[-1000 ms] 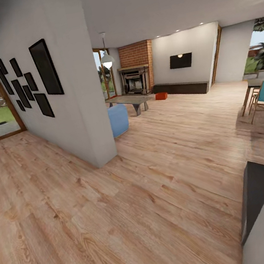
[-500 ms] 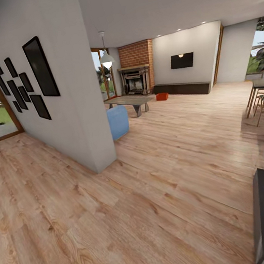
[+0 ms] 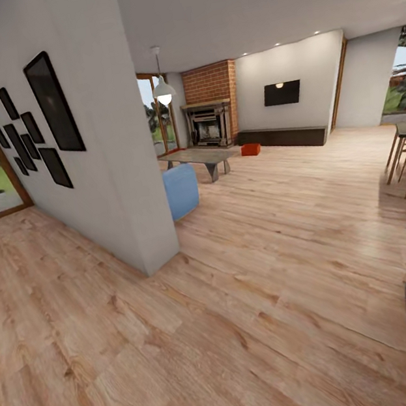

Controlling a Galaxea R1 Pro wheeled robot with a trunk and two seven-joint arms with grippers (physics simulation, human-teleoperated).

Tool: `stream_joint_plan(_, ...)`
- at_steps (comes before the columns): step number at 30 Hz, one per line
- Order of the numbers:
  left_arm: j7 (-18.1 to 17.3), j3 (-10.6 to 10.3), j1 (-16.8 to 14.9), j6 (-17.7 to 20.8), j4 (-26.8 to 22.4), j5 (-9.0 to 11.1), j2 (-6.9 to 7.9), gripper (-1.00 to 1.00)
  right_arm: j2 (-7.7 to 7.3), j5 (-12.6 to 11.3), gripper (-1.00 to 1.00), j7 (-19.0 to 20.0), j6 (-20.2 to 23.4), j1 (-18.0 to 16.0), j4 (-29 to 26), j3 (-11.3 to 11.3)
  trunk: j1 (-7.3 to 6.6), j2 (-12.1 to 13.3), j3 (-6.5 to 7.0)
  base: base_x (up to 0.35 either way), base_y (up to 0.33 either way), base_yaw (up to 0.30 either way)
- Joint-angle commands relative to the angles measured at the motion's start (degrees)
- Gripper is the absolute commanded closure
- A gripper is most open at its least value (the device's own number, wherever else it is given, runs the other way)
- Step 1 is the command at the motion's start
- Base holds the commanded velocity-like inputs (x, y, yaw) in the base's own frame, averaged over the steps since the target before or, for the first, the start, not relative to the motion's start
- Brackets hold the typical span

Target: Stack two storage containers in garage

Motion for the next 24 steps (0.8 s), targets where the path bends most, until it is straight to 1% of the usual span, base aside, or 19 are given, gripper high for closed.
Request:
stream_joint_plan(1,0.0,0.1,0.0,0.1,-0.1,0.6,-0.02,-1.0,-0.03,0.4,-1.0,0.1,-0.3,-0.1,0.2,-0.5,0.04,0.0,-0.04,0.338,0.0,0.0)
stream_joint_plan(2,0.0,0.1,0.0,0.1,-0.1,0.6,-0.02,-1.0,-0.03,0.3,-1.0,0.1,-0.3,-0.1,0.2,-0.5,0.04,0.0,-0.04,0.338,0.0,-0.026)
stream_joint_plan(3,0.0,0.1,0.0,0.1,-0.1,0.6,-0.02,-1.0,-0.03,-0.8,-1.0,0.1,-0.3,-0.1,0.2,-0.5,0.04,0.0,-0.04,0.338,0.0,-0.091)
stream_joint_plan(4,0.0,0.1,0.0,0.1,-0.1,0.6,-0.02,-1.0,-0.05,-1.3,-1.0,0.1,-0.3,-0.1,0.2,-0.5,0.04,0.0,-0.04,0.338,0.0,-0.11)
stream_joint_plan(6,0.0,0.1,0.0,0.1,-0.1,0.6,-0.02,-1.0,-0.14,-3.5,-1.0,0.1,-0.1,-0.1,0.1,-0.5,0.04,0.0,-0.04,0.338,0.0,-0.185)
stream_joint_plan(8,0.0,0.1,0.0,0.1,-0.1,0.6,-0.04,-1.0,-0.21,-4.6,-1.0,0.1,0.0,-0.1,0.1,-0.4,0.04,0.0,-0.04,0.338,0.0,-0.232)
stream_joint_plan(10,0.0,0.1,0.0,0.1,-0.1,0.6,-0.03,-1.0,-0.25,-5.2,-1.0,0.1,0.0,-0.1,0.1,-0.4,0.04,0.0,-0.04,0.338,0.0,-0.257)
stream_joint_plan(16,0.0,0.1,0.0,0.1,-0.1,0.6,-0.03,-1.0,-0.29,-5.7,-1.0,0.1,0.1,-0.1,0.1,-0.4,0.04,0.0,-0.04,0.338,0.0,-0.276)
stream_joint_plan(24,0.0,0.1,0.0,0.1,-0.1,0.6,-0.03,-1.0,-0.29,-5.8,-1.0,0.1,0.1,-0.1,0.1,-0.4,0.04,0.0,-0.04,0.338,0.0,-0.281)
